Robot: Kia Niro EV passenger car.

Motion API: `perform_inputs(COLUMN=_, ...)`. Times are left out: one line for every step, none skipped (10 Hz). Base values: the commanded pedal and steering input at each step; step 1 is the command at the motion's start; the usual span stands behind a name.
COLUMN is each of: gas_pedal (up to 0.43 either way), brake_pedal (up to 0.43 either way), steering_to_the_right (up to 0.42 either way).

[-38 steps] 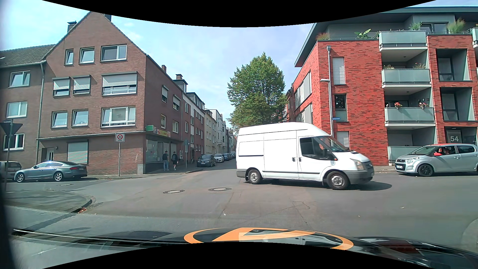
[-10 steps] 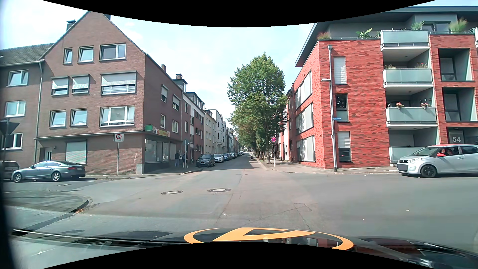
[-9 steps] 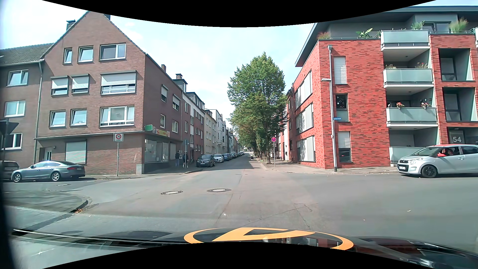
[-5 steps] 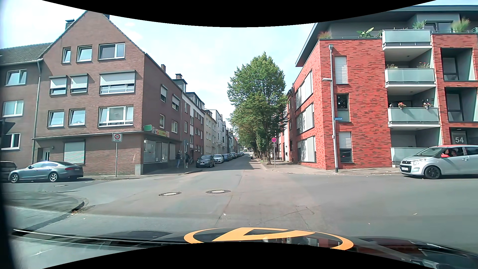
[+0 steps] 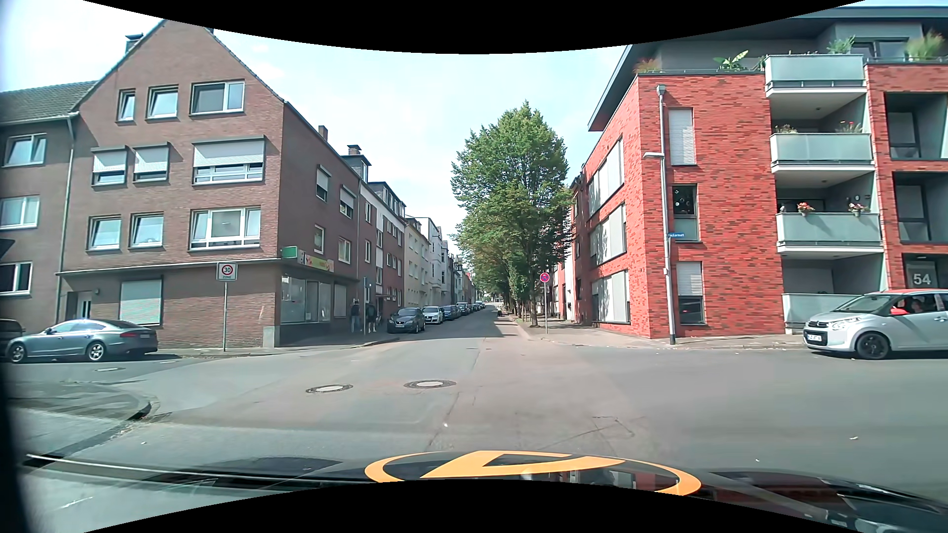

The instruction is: Follow the waypoints while adhering to traffic rules and regulations

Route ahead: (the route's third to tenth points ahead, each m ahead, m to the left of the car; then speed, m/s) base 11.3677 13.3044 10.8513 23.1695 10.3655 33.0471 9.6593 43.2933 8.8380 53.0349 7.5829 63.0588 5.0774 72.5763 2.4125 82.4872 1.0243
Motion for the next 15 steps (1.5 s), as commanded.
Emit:
perform_inputs(gas_pedal=0.11, brake_pedal=0.0, steering_to_the_right=-0.015)
perform_inputs(gas_pedal=0.118, brake_pedal=0.0, steering_to_the_right=-0.019)
perform_inputs(gas_pedal=0.13, brake_pedal=0.0, steering_to_the_right=-0.023)
perform_inputs(gas_pedal=0.13, brake_pedal=0.0, steering_to_the_right=-0.025)
perform_inputs(gas_pedal=0.13, brake_pedal=0.0, steering_to_the_right=-0.029)
perform_inputs(gas_pedal=0.138, brake_pedal=0.0, steering_to_the_right=-0.032)
perform_inputs(gas_pedal=0.138, brake_pedal=0.0, steering_to_the_right=-0.04)
perform_inputs(gas_pedal=0.138, brake_pedal=0.0, steering_to_the_right=-0.05)
perform_inputs(gas_pedal=0.138, brake_pedal=0.0, steering_to_the_right=-0.061)
perform_inputs(gas_pedal=0.138, brake_pedal=0.0, steering_to_the_right=-0.074)
perform_inputs(gas_pedal=0.138, brake_pedal=0.0, steering_to_the_right=-0.088)
perform_inputs(gas_pedal=0.138, brake_pedal=0.0, steering_to_the_right=-0.102)
perform_inputs(gas_pedal=0.138, brake_pedal=0.0, steering_to_the_right=-0.123)
perform_inputs(gas_pedal=0.138, brake_pedal=0.0, steering_to_the_right=-0.154)
perform_inputs(gas_pedal=0.138, brake_pedal=0.0, steering_to_the_right=-0.184)
